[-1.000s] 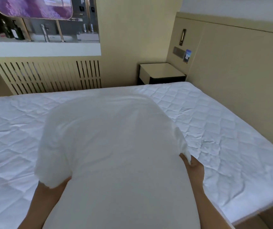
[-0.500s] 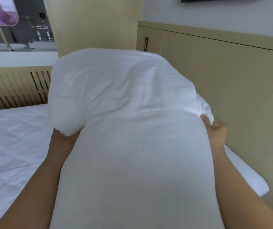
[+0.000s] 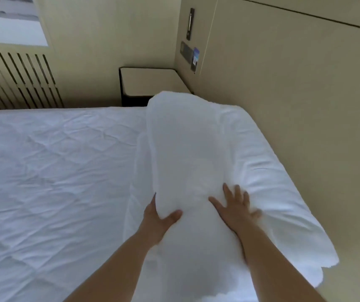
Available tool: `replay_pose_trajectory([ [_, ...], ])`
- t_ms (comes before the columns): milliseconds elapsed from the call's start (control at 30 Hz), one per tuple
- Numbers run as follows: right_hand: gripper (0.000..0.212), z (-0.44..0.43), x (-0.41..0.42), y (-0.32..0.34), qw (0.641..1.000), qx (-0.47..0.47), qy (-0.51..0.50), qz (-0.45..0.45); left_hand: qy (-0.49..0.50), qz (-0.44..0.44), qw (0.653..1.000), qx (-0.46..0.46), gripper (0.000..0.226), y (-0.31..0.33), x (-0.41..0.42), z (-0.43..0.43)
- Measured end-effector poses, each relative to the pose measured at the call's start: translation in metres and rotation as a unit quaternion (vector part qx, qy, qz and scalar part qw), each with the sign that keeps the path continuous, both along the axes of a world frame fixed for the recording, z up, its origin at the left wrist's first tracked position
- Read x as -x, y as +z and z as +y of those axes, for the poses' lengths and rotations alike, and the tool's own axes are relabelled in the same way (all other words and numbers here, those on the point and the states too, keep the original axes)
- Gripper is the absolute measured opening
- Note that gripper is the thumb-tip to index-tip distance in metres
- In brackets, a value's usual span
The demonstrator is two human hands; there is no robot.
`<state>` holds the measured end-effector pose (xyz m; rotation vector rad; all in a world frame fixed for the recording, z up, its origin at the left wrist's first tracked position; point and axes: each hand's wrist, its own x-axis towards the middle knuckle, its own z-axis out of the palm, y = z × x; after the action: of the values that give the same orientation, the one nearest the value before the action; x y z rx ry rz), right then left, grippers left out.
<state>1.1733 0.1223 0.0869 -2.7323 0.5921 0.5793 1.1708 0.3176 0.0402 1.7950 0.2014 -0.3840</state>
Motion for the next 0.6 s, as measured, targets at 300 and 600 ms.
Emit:
replay_pose_trajectory([
  [300,0.079,0.029,-0.003,-0.036,0.998,0.002,0.061,-0.002,0.139,0.040,0.989,-0.020,0.079,-0.023,-0.006,0.016],
  [600,0.083,0.006,-0.006,-0.012,0.967,0.062,0.138,-0.204,0.273,-0.021,0.962,-0.017,0.049,0.025,-0.104,0.070],
])
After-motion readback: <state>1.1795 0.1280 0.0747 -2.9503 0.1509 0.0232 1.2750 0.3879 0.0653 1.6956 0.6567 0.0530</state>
